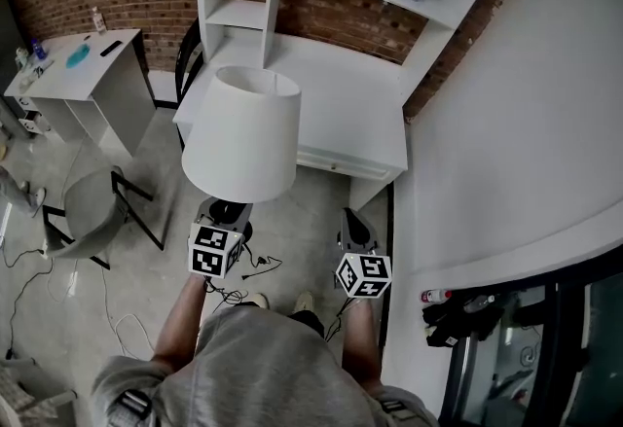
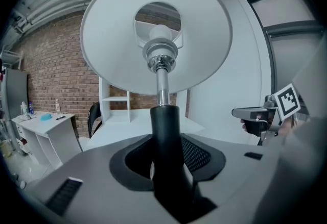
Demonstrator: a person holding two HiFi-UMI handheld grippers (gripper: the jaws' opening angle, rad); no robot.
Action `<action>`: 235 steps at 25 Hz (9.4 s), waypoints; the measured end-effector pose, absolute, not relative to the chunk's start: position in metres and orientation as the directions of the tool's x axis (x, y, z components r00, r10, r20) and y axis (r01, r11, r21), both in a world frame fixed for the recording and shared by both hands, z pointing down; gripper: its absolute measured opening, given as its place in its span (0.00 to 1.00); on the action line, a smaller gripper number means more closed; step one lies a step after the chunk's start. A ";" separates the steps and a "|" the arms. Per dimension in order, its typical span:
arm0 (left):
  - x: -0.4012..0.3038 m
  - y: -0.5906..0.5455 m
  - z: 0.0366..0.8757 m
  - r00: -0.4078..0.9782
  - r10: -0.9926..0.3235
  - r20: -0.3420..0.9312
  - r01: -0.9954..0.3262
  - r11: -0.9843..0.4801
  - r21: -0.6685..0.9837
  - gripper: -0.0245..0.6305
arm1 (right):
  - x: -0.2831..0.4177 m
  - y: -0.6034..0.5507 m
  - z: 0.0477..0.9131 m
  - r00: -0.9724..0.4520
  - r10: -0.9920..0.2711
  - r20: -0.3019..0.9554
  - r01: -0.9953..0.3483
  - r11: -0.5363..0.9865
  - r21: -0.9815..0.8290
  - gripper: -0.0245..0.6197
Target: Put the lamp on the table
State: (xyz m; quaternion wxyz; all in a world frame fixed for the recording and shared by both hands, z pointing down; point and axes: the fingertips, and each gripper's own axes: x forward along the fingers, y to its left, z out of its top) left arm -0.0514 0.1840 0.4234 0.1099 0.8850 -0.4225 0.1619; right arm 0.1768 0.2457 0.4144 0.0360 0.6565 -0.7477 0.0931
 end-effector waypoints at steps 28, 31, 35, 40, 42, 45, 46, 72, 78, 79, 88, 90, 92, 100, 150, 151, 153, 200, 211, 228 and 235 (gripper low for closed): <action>0.035 0.058 0.442 0.578 -0.716 0.391 -0.797 -0.598 0.086 0.27 | 0.272 0.123 0.430 -0.141 -0.966 0.215 -0.988 0.123 -0.096 0.07; 0.049 0.035 0.439 0.552 -0.738 0.389 -0.818 -0.569 0.081 0.27 | 0.287 0.092 0.428 -0.181 -0.959 0.219 -0.982 0.163 -0.096 0.07; 0.057 0.007 0.436 0.504 -0.774 0.384 -0.853 -0.516 0.079 0.27 | 0.299 0.051 0.430 -0.243 -0.943 0.226 -0.969 0.225 -0.100 0.07; 0.060 -0.022 0.436 0.434 -0.817 0.380 -0.894 -0.442 0.072 0.27 | 0.308 0.007 0.439 -0.331 -0.913 0.238 -0.943 0.311 -0.117 0.07; 0.059 -0.031 0.436 0.402 -0.833 0.380 -0.910 -0.411 0.062 0.27 | 0.306 -0.008 0.444 -0.368 -0.897 0.247 -0.930 0.346 -0.126 0.07; 0.051 -0.044 0.437 0.359 -0.854 0.378 -0.927 -0.372 0.040 0.27 | 0.296 -0.029 0.454 -0.419 -0.872 0.254 -0.908 0.394 -0.143 0.07; 0.048 -0.048 0.438 0.346 -0.858 0.381 -0.932 -0.361 0.035 0.27 | 0.292 -0.034 0.457 -0.435 -0.863 0.256 -0.900 0.409 -0.150 0.07; -0.056 -0.207 0.508 0.306 -0.871 0.384 -0.951 -0.297 0.085 0.27 | 0.167 -0.207 0.509 -0.533 -0.788 0.308 -0.846 0.495 -0.197 0.07; -0.068 -0.252 0.530 0.335 -0.872 0.358 -0.941 -0.332 0.072 0.27 | 0.138 -0.241 0.526 -0.543 -0.776 0.321 -0.840 0.504 -0.202 0.07; -0.069 -0.258 0.535 0.337 -0.871 0.358 -0.940 -0.334 0.072 0.27 | 0.136 -0.245 0.530 -0.544 -0.773 0.326 -0.839 0.504 -0.203 0.07; -0.076 -0.312 0.573 0.346 -0.879 0.326 -0.937 -0.344 0.066 0.27 | 0.120 -0.284 0.562 -0.543 -0.760 0.356 -0.839 0.509 -0.194 0.07; -0.077 -0.319 0.583 0.349 -0.877 0.330 -0.936 -0.346 0.071 0.27 | 0.118 -0.291 0.568 -0.542 -0.759 0.360 -0.840 0.508 -0.192 0.07; -0.077 -0.325 0.593 0.347 -0.877 0.331 -0.937 -0.341 0.078 0.27 | 0.117 -0.296 0.574 -0.541 -0.756 0.369 -0.840 0.509 -0.190 0.07; -0.090 -0.338 0.627 0.322 -0.888 0.329 -0.946 -0.312 0.085 0.27 | 0.105 -0.302 0.602 -0.533 -0.738 0.414 -0.841 0.517 -0.161 0.07; -0.087 -0.279 0.665 0.388 -0.861 0.329 -0.912 -0.411 0.001 0.27 | 0.077 -0.271 0.633 -0.597 -0.689 0.410 -0.782 0.614 -0.106 0.07; -0.087 -0.279 0.665 0.388 -0.862 0.327 -0.912 -0.410 0.001 0.27 | 0.078 -0.270 0.633 -0.598 -0.690 0.409 -0.782 0.615 -0.105 0.07; -0.087 -0.280 0.664 0.385 -0.869 0.311 -0.914 -0.405 0.000 0.27 | 0.078 -0.270 0.633 -0.596 -0.691 0.408 -0.782 0.614 -0.104 0.07; -0.095 -0.241 0.631 0.300 -0.950 0.085 -0.954 -0.298 0.035 0.53 | 0.086 -0.218 0.619 -0.583 -0.710 0.396 -0.795 0.599 -0.097 0.07; -0.086 -0.203 0.615 0.304 -0.942 0.145 -0.953 -0.299 0.052 0.53 | 0.100 -0.201 0.596 -0.580 -0.726 0.368 -0.801 0.591 -0.095 0.07; -0.056 -0.133 0.554 0.313 -0.923 0.225 -0.949 -0.310 0.049 0.52 | 0.118 -0.151 0.535 -0.605 -0.742 0.290 -0.789 0.607 -0.093 0.07; -0.033 -0.111 0.507 0.319 -0.928 0.191 -0.947 -0.318 0.040 0.51 | 0.141 -0.130 0.497 -0.590 -0.772 0.236 -0.804 0.588 -0.089 0.07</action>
